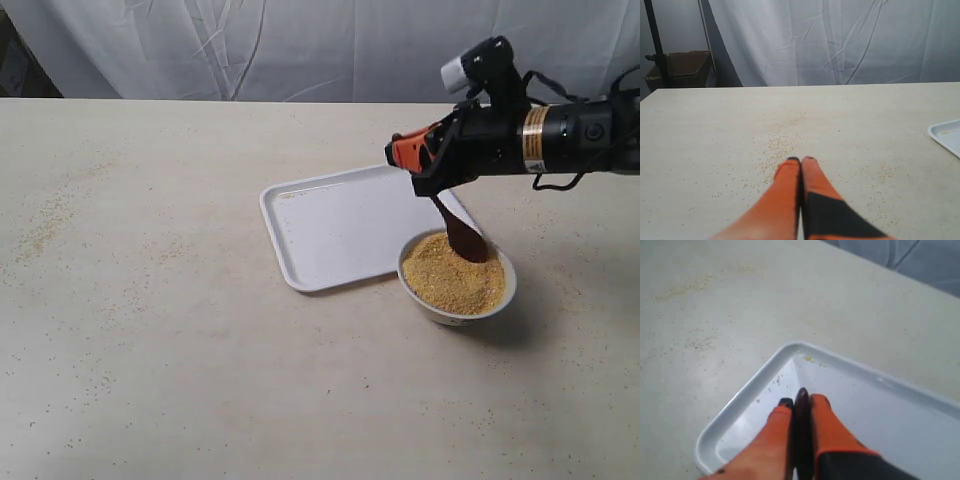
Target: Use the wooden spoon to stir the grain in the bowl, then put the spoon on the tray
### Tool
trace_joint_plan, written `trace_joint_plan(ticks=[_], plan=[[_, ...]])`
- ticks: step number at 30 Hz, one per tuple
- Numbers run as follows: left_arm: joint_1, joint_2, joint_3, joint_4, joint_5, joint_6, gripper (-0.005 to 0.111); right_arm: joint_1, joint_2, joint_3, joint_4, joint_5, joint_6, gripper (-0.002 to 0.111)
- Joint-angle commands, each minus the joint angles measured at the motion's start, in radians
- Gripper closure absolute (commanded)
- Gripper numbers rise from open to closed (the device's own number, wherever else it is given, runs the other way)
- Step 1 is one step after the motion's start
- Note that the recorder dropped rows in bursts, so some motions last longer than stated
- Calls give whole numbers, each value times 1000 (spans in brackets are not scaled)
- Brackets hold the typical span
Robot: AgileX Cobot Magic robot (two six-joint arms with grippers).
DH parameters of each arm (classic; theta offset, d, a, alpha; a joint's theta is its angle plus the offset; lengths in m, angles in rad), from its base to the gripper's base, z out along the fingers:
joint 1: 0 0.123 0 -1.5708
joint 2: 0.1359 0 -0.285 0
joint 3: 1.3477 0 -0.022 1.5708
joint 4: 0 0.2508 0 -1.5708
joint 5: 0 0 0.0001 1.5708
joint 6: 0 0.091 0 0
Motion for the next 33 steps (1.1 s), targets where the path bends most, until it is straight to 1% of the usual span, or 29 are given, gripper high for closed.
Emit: trace_joint_plan(ticks=[1, 4, 7, 11, 14, 16, 19, 21, 24, 26, 28, 33], plan=[[1, -5, 4, 1, -4, -3, 107, 0, 57, 3, -23, -103, 80, 108], [1, -5, 4, 1, -4, -3, 107, 0, 45, 1, -23, -193, 88, 108], [1, -5, 4, 1, -4, -3, 107, -2, -4, 1, 19, -198, 82, 108], [1, -5, 4, 1, -4, -3, 107, -2, -71, -1, 40, -67, 42, 108], [1, -5, 4, 1, -4, -3, 107, -2, -68, -1, 40, 13, 33, 108], [1, -5, 4, 1, -4, -3, 107, -2, -49, 1, 40, 55, 35, 108], [1, -5, 4, 1, -4, -3, 107, -2, 2, 1, 36, 64, 67, 108], [1, -5, 4, 1, -4, -3, 107, -2, 34, 1, 36, 45, 119, 108], [1, -5, 4, 1, -4, -3, 107, -2, 60, 1, 19, -54, 182, 108], [1, -5, 4, 1, -4, -3, 107, -2, 49, 1, -11, -140, 154, 108], [1, -5, 4, 1, -4, -3, 107, -2, 21, 1, -11, -181, 105, 108], [1, -5, 4, 1, -4, -3, 107, -2, -88, 1, 21, -110, 78, 108]])
